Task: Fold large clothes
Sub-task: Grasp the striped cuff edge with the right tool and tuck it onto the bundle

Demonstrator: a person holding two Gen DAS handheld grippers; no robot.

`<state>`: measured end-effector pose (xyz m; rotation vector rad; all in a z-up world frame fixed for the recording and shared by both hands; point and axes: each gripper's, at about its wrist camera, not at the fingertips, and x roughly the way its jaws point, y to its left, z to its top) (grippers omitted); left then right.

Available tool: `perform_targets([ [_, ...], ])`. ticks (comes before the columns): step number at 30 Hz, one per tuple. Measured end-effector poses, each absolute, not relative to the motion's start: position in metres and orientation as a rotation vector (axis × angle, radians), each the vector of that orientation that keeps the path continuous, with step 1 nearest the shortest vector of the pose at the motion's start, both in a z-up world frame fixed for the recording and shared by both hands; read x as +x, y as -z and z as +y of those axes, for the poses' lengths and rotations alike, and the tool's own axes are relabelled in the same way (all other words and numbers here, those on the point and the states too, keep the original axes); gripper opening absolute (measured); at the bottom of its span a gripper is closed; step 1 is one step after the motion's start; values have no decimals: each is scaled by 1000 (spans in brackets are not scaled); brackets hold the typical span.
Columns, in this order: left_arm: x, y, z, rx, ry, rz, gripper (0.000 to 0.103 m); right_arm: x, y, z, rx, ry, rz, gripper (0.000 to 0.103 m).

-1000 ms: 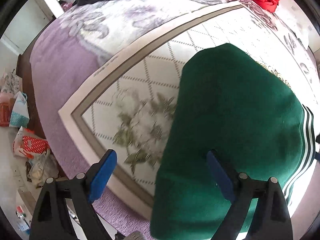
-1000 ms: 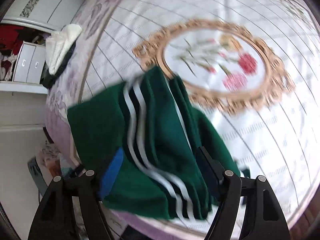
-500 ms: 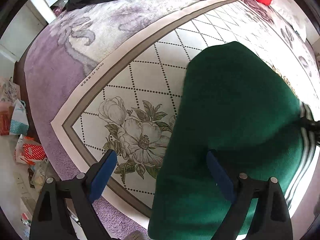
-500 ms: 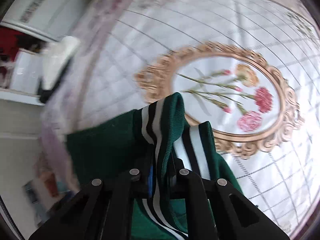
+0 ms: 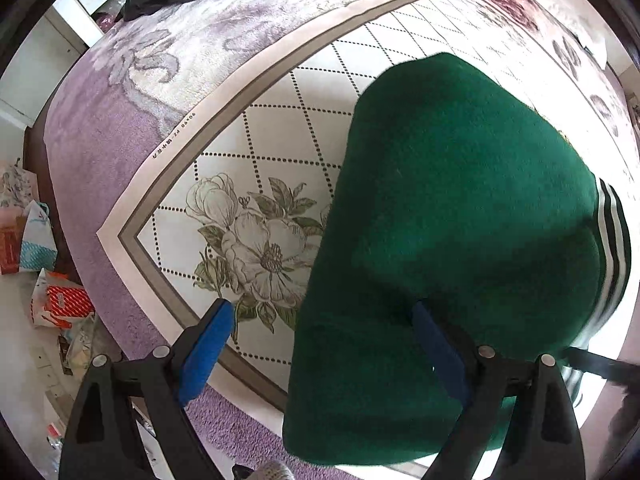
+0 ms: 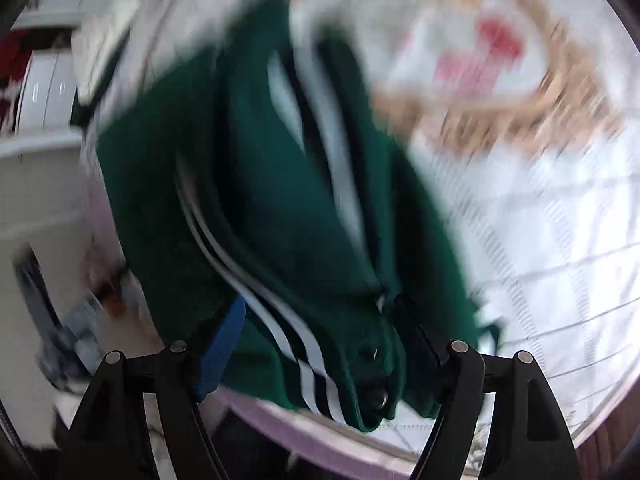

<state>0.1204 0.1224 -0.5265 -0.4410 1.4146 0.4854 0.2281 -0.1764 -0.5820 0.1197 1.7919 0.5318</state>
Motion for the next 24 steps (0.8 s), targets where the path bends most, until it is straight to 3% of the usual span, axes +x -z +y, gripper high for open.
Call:
perform_targets([
  [1,118,525,121,-431,-482,1421,92,221,586,-175,101,-523,1768,23],
  [2,115,524,119,-417,-479,1428,92,216,586,-175,115,-512,1750,9],
  [7,96,526,118,-403,-486,1460,92,227,521,-188,223,-390,1503,8],
  [9,89,533,116,-408,-487,1487,92,236,535,-194,163,-317,1533,10],
  [11,83,538,116,-430,-482,1509,92,241,558,-203,153,-250,1576,18],
  [15,76,537,113,-441,-480,1507,92,242,553,-224,248,-275,1599,40],
  [17,76,539,110,-457,-477,1508,92,235,542,-237,241,-248,1576,69],
  [18,77,541,109,-469,-472,1510,92,229,540,-247,250,-234,1576,73],
  [22,88,541,100,-478,-452,1490,92,206,572,-263,360,-223,1739,74],
  [23,90,540,98,-476,-447,1485,92,201,581,-262,381,-229,1770,70],
  [24,94,539,96,-473,-441,1479,92,197,590,-259,428,-249,1775,51],
])
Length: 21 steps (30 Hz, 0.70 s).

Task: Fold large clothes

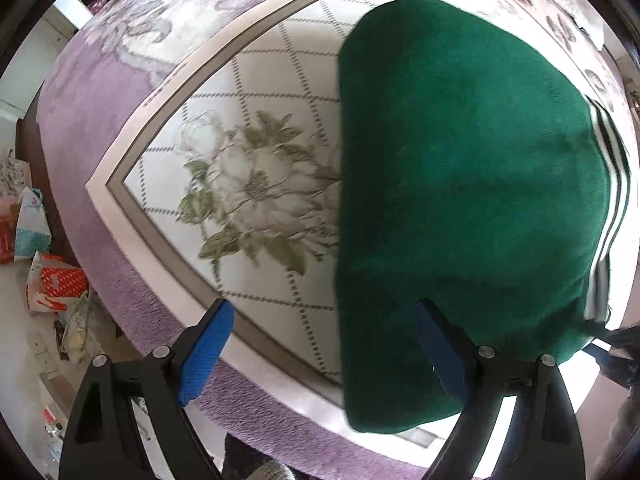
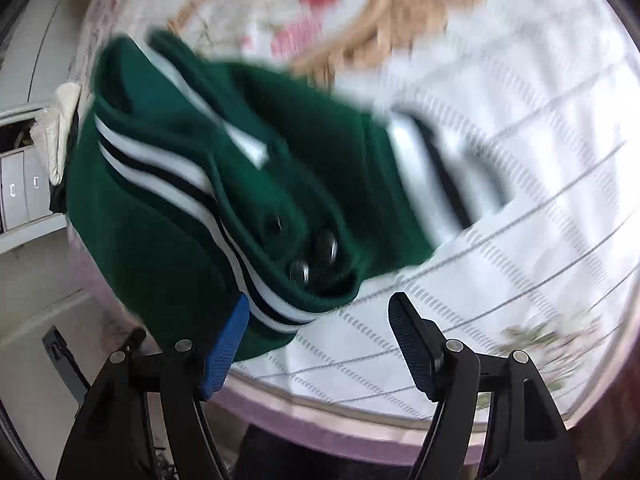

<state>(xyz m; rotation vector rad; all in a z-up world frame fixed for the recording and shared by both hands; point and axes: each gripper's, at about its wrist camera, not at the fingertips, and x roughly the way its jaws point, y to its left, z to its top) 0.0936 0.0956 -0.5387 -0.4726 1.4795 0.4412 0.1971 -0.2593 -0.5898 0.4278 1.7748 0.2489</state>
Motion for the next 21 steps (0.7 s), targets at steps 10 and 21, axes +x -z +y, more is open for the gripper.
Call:
perform_targets([
  [10,116,532,82,-446,-400,1457,92,236,561,-257,371,-114,1556,13],
  [21,150,538,81,-451,-422,1411,92,323,584,-280,143,-50,1498,78],
])
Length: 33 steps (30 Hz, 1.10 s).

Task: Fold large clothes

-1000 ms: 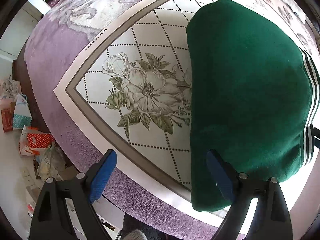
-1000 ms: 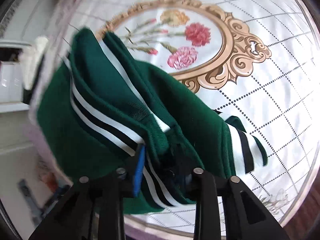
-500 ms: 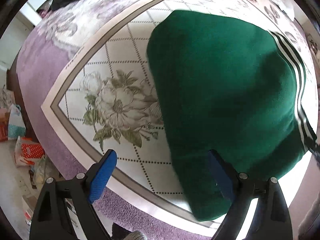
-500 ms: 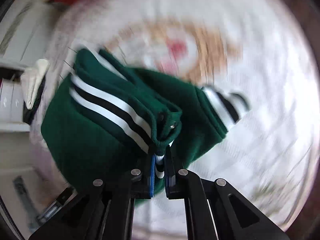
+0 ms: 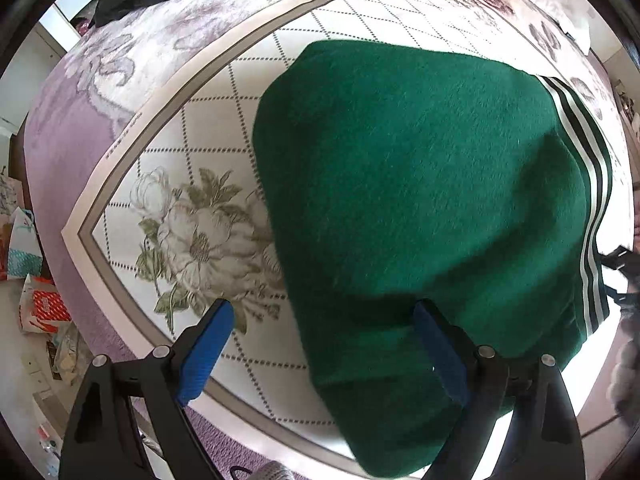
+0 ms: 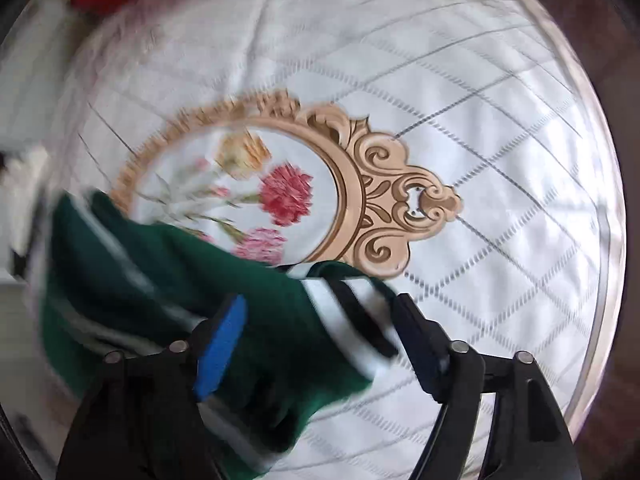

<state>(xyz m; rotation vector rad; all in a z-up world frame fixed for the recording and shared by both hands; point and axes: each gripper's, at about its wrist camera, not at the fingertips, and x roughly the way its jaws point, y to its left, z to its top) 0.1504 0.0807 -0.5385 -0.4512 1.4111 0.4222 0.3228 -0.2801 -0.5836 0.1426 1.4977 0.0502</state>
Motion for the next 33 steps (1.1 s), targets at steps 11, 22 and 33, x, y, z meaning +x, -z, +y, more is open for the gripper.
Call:
perform_targets([
  [11,149,531,104,-418,-419,1423,92,183,618,-289,461,-143,1896,31],
  [22,124,520,107,-485,-475,1390,92,250,524,-258,479,-283,1451,71],
  [33,102,524,117,-493,-500,1393,92,324,511,-159,177,-240,1304,3],
])
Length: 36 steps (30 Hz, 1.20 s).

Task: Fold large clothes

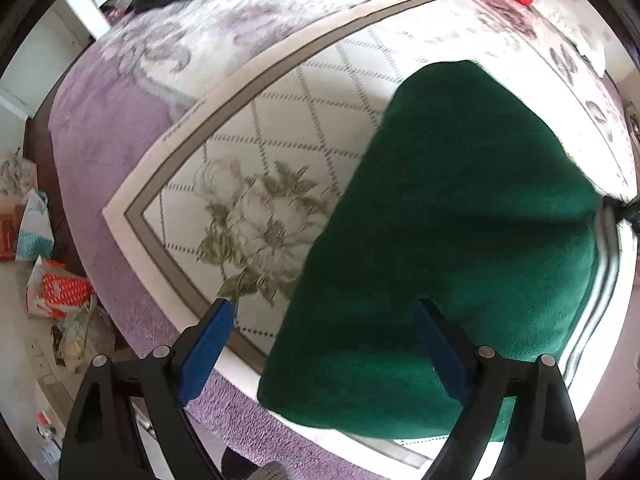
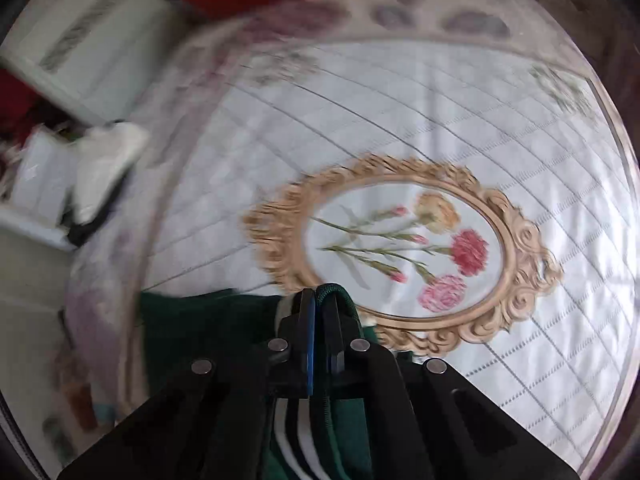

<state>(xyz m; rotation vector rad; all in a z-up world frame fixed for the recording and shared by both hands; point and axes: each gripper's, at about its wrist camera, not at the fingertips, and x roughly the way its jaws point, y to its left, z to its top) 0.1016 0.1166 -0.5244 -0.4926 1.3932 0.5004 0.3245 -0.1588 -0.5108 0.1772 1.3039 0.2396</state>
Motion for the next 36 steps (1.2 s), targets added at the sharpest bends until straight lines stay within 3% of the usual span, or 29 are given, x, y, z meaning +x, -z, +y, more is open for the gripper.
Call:
perform_targets([
  [3,90,527,122,-543,-510,1404,92,334,556,-174,238,-198,1513,6],
  [6,78,526,125,-545,-523,1402,92,317,537,-192,285,-221,1500,19],
  [8,73,528,126,-564,-527,1408,92,292,520,-208,277,-217,1498,65],
  [10,70,530,125,-572,-528,1414,92,261,511,-224,284,-208,1506,79],
  [14,73,529,118,-560,-513,1418,92,204,543,-232,269,-255,1671,78],
  [15,74,529,116,-554,-507,1420,92,194,555,-229,259,-268,1695,70],
  [16,75,528,113,-543,-499,1421,92,182,567,-226,270,-282,1718,13],
  [20,77,524,105,-480,-481,1421,92,161,551,-221,270,-224,1610,8],
  [24,75,528,102,-453,-485,1438,92,156,514,-231,248,-104,1424,8],
  [27,75,532,100,-444,-483,1449,92,161,547,-244,261,-32,1512,11],
  [31,80,531,98,-426,-469,1439,92,171,552,-260,346,-28,1589,39],
  [33,85,530,97,-430,-463,1430,92,175,538,-267,385,-49,1551,48],
  [35,93,528,97,-433,-459,1415,92,181,526,-266,415,-107,1499,66],
  [36,96,527,97,-433,-458,1409,92,187,521,-260,404,-145,1472,68],
])
